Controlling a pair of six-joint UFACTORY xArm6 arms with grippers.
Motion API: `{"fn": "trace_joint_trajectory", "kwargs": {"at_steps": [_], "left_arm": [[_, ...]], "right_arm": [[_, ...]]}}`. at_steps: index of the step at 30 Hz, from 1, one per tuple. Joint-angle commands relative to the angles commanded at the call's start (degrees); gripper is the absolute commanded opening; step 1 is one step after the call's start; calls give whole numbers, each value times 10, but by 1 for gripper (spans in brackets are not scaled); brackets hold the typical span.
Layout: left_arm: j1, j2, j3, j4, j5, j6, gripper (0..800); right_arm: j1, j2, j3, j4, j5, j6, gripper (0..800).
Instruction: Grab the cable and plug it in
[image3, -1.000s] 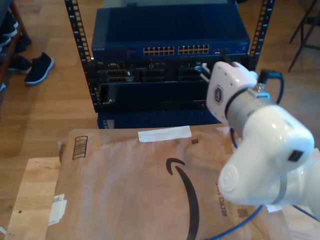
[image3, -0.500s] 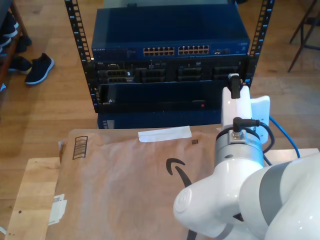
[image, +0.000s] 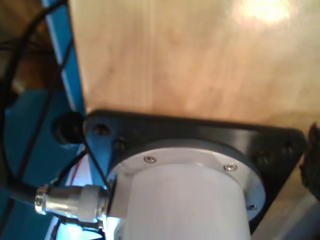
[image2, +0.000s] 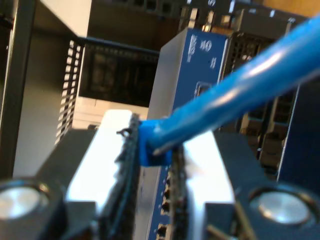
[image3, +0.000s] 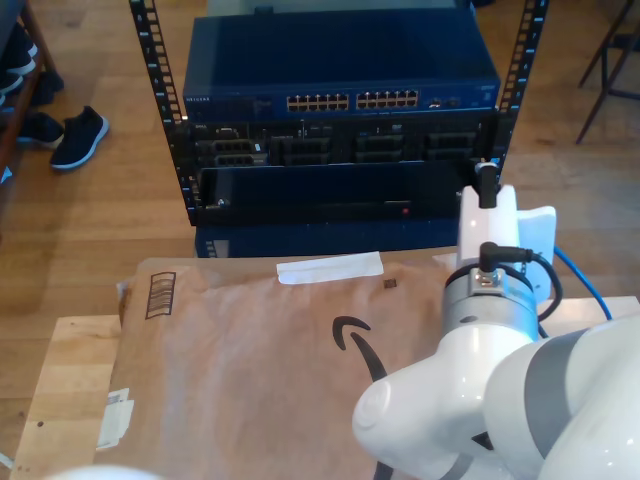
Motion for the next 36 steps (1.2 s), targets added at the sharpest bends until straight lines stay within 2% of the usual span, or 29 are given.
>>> {"fn": "trace_joint_trajectory", "kwargs": {"at_steps": [4,6,8,9,11,18,22,26,36], "left_arm": [[24,0,23,-1,-6,34,800],[28,13,40,0,-21,33,800],[28,26,57,0,-56,32,800],[29,41,73,-1,-87,30,800],[32,47,90,-4,-136,26,800],[41,50,89,-5,-137,29,800],[41,49,90,-5,-137,29,800],[41,50,90,-5,-137,29,800],[41,50,90,-5,-137,29,800]], "right_arm": [[0,-7,18,2,0,1,0],[0,-9,25,2,-1,1,0],[1,-25,32,3,-1,2,0],[1,-30,36,4,0,2,0],[4,-32,42,5,-1,4,0],[11,-32,46,7,0,11,0],[58,-26,44,7,0,33,0],[59,-19,47,6,4,76,0],[62,-24,67,4,-2,76,0]]}}
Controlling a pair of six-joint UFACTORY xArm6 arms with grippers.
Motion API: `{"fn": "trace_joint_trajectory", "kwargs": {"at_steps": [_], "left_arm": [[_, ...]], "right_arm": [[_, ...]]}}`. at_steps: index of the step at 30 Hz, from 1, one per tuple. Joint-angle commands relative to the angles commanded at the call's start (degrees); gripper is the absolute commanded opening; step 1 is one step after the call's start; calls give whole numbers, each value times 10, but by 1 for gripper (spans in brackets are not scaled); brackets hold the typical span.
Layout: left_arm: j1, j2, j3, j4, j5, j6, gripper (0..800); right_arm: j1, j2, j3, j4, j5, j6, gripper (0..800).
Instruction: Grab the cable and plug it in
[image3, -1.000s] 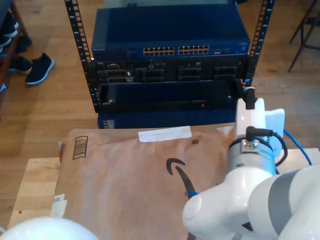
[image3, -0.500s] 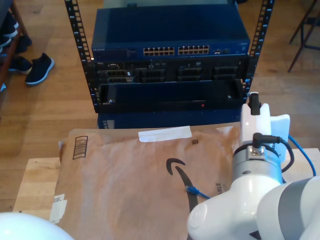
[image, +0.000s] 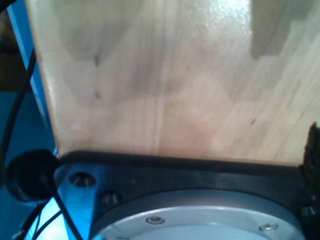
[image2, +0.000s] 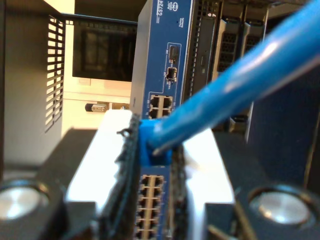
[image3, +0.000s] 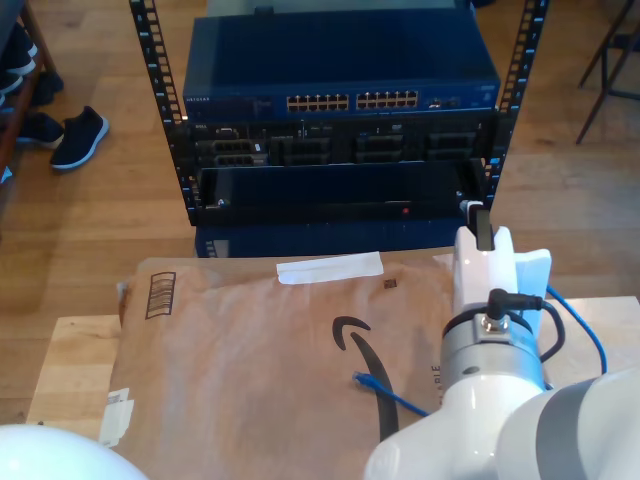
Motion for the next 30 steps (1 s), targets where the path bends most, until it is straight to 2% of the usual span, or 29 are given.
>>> {"fn": "trace_joint_trajectory", "kwargs": {"at_steps": [3,9,11,16,21,30], "left_arm": [[0,0,0,0,0,0,800],[0,0,0,1,0,0,800],[0,0,0,0,0,0,800],[0,0,0,0,0,0,800],[0,0,0,1,0,0,800],[0,0,0,1,0,0,800]], "right_arm": [[3,-20,-4,-2,2,-12,0],[2,-28,-54,3,3,-99,0],[3,-23,-69,25,3,-123,0],[-4,-8,-101,33,9,-127,0],[-9,-10,-117,30,34,-177,0],[-6,4,-106,25,40,-178,0]]}}
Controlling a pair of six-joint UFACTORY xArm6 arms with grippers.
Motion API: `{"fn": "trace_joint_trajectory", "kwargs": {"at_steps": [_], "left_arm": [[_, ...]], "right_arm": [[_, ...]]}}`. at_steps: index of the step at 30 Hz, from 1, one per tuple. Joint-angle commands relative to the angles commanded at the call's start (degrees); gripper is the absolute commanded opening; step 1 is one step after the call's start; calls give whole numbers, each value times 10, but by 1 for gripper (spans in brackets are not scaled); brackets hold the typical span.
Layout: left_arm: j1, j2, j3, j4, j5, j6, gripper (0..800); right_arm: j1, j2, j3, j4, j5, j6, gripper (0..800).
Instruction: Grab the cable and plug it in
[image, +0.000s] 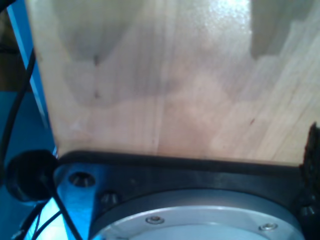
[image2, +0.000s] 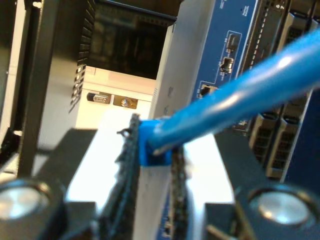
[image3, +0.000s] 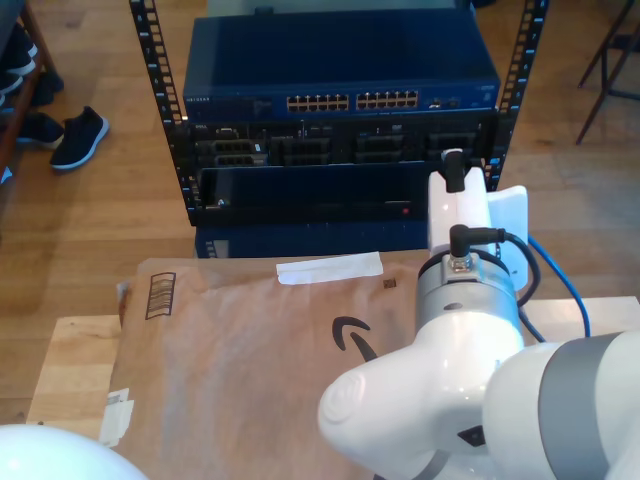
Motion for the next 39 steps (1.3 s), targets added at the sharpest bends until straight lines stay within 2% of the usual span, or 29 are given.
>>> {"fn": "trace_joint_trajectory", "kwargs": {"at_steps": [3,5,9,13,16,22,26,30,39], "left_arm": [[0,-1,0,-1,0,0,800],[0,0,0,-1,0,0,800],[0,0,0,0,0,0,800],[0,0,0,0,0,0,800],[0,0,0,-1,0,0,800],[0,0,-1,-1,0,0,800],[0,0,0,-1,0,0,800],[0,0,0,-1,0,0,800],[0,0,0,0,0,0,800]], "right_arm": [[-8,1,11,-21,29,-1,0],[-4,3,19,-19,25,31,0],[-3,33,1,-18,19,40,0],[-3,70,-67,-18,8,41,0],[-3,95,-70,-18,3,49,0],[-19,141,-62,-29,-31,123,0],[-40,137,-62,-91,-34,161,0],[-53,135,-84,-94,2,164,0],[-61,158,-113,-105,-11,191,0]]}}
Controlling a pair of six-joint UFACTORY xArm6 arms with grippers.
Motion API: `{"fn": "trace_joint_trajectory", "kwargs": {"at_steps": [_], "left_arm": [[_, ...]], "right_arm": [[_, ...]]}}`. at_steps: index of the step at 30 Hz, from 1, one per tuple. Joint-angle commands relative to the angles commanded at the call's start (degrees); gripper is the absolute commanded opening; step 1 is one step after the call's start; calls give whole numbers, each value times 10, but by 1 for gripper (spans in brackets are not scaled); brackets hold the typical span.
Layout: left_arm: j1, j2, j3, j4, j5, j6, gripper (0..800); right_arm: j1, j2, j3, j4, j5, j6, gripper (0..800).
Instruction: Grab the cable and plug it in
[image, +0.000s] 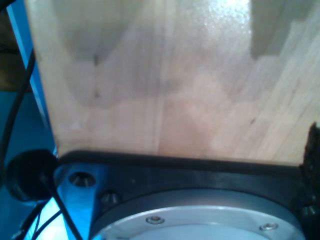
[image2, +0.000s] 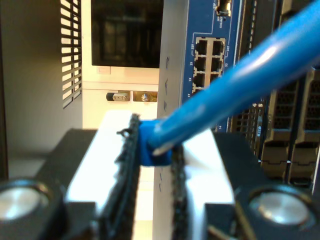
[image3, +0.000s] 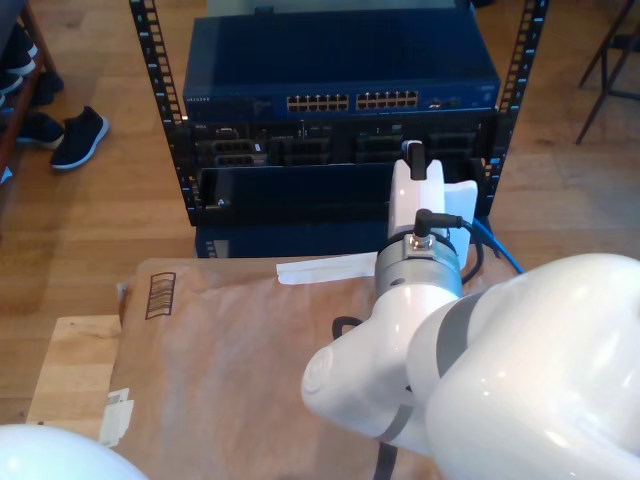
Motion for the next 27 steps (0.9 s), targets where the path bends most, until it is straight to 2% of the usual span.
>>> {"fn": "trace_joint_trajectory", "kwargs": {"at_steps": [3,8,12,19,24,27], "left_arm": [[0,0,0,0,0,0,800],[0,0,-1,-1,0,0,800],[0,0,0,0,0,0,800],[0,0,0,-1,0,0,800],[0,0,0,-1,0,0,800],[0,0,-1,-1,0,0,800]], "right_arm": [[0,11,-9,1,-1,4,0],[-30,102,-98,2,-40,4,0],[-32,128,-139,2,-43,4,0],[-32,158,-156,2,-54,34,0],[-46,216,-207,0,-81,57,0],[-57,224,-216,-11,-82,69,0]]}}
